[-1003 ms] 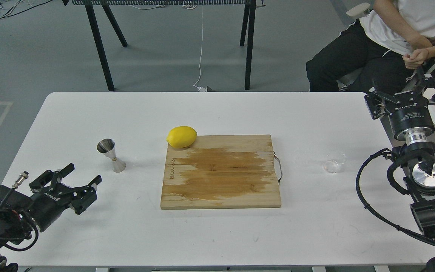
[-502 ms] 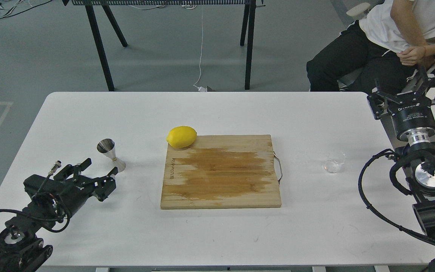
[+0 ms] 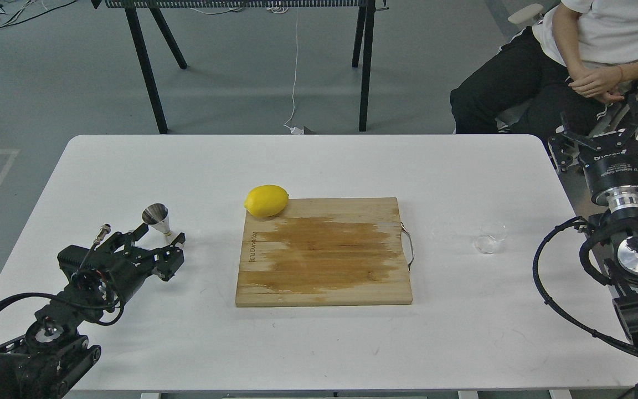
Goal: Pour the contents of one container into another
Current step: 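Close the left gripper around the steel jigger and lift it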
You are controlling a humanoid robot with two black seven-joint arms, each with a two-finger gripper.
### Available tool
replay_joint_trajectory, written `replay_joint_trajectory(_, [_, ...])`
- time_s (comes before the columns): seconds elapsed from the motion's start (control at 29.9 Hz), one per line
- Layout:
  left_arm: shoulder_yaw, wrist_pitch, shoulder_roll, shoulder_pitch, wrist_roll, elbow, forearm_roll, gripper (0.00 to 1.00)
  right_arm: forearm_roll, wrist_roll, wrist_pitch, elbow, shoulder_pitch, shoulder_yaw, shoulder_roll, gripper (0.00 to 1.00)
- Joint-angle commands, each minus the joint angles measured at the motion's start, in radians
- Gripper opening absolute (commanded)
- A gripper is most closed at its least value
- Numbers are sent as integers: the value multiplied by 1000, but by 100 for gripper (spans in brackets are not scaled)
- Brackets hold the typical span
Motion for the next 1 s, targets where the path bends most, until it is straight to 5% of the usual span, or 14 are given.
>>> replay_joint_trajectory(0.0, [-3, 0, 1, -4, -1, 18, 0, 56, 0, 0, 0, 0, 0, 0, 1, 100])
replay_joint_trajectory(0.47, [3, 0, -14, -25, -3, 20, 0, 51, 0, 0, 0, 0, 0, 0, -1, 100])
replay_joint_trajectory(0.97, [9, 0, -16, -38, -9, 23, 0, 12, 0, 0, 0, 0, 0, 0, -2, 100])
